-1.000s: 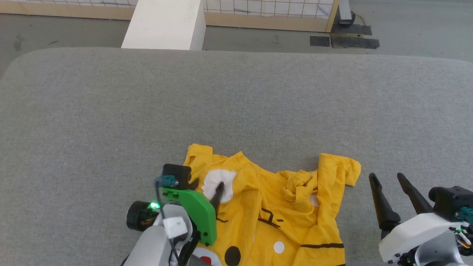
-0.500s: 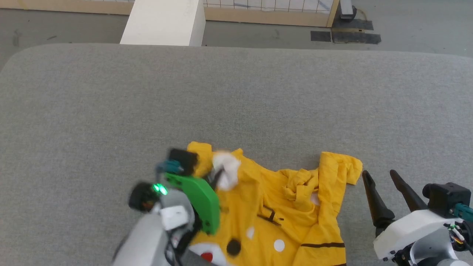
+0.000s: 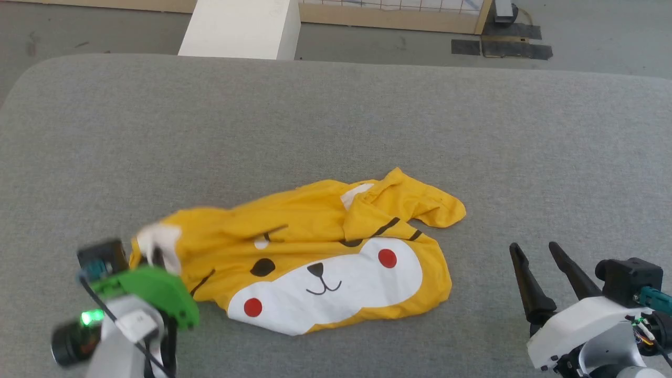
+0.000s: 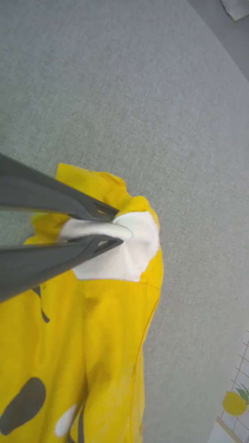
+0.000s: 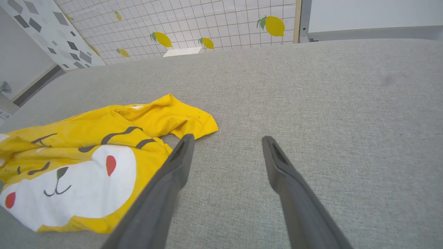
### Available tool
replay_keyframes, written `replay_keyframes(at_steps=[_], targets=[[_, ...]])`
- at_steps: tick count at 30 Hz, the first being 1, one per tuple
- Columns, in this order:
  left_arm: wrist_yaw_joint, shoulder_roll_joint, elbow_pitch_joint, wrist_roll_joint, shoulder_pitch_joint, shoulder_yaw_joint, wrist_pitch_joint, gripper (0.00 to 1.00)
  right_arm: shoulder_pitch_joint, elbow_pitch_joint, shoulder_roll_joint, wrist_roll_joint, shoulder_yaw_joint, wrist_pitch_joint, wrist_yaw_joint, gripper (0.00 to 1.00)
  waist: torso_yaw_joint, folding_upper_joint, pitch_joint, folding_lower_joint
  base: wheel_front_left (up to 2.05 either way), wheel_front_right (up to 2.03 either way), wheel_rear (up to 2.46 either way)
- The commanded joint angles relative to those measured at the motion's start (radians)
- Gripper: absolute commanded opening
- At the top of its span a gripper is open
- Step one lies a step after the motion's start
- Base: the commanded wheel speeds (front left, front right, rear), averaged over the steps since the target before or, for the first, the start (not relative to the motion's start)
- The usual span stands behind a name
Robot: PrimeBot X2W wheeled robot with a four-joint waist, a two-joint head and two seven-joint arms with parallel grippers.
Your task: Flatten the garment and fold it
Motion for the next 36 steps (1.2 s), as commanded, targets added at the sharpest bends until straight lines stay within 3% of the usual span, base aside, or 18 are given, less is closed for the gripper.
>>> replay_keyframes(at_steps=[1, 4, 12, 20, 27, 28, 29, 30, 31, 36], targets=[[0.005, -0.009, 0.005, -0.014, 0.031, -0.001, 0.019, 1.00, -0.012, 0.004, 0.001, 0.001, -0.002, 0.007, -0.001, 1.00, 0.003, 0.0000, -0.002, 0.0000, 0.00, 0.00, 0.00], [-0.006, -0.042, -0.020, -0.050, 0.092, 0.007, -0.030, 1.00, -0.032, 0.001, 0.001, -0.039, 0.005, 0.019, -0.001, 1.00, 0.019, 0.0000, -0.003, 0.0000, 0.00, 0.00, 0.00], [-0.056, -0.092, -0.056, -0.053, 0.092, 0.023, -0.392, 1.00, -0.199, 0.088, 0.001, -0.133, 0.046, 0.028, -0.001, 1.00, 0.066, 0.0000, 0.026, 0.0000, 0.00, 0.00, 0.00], [-0.089, -0.123, -0.104, -0.006, 0.035, 0.023, -0.432, 1.00, -0.418, 0.371, 0.001, -0.182, 0.037, 0.231, -0.001, 1.00, 0.132, 0.0000, 0.085, 0.0000, 0.00, 0.00, 0.00], [-0.098, -0.131, -0.126, -0.006, 0.032, 0.007, -0.432, 1.00, -0.493, 0.502, -0.005, -0.233, 0.058, 0.465, -0.001, 1.00, 0.169, 0.0000, 0.116, 0.0000, 0.00, 0.00, 0.00], [-0.094, -0.131, -0.128, -0.011, 0.033, 0.003, -0.432, 1.00, -0.493, 0.511, -0.007, -0.236, 0.051, 0.505, -0.001, 0.81, 0.170, 0.0000, 0.117, 0.0000, 0.00, 0.00, 0.00], [-0.091, -0.131, -0.131, -0.016, 0.034, 0.000, -0.432, 1.00, -0.492, 0.513, -0.009, -0.239, 0.051, 0.533, -0.001, 0.42, 0.170, 0.0000, 0.117, 0.0000, 0.00, 0.00, 0.00], [-0.087, -0.131, -0.131, -0.019, 0.037, -0.003, -0.432, 1.00, -0.490, 0.507, -0.012, -0.238, 0.049, 0.554, -0.001, 0.10, 0.169, 0.0000, 0.117, 0.0000, 0.00, 0.00, 0.00], [-0.084, -0.131, -0.132, -0.020, 0.038, -0.004, -0.432, 1.00, -0.488, 0.498, -0.016, -0.239, 0.045, 0.561, -0.001, 0.00, 0.168, 0.0000, 0.116, 0.0000, 0.00, 0.00, 0.00], [-0.081, -0.132, -0.126, -0.008, 0.052, 0.007, -0.432, 1.00, -0.470, 0.411, -0.050, -0.243, -0.013, 0.480, -0.001, 0.00, 0.143, 0.0000, 0.093, 0.0000, 0.00, 0.00, 0.00]])
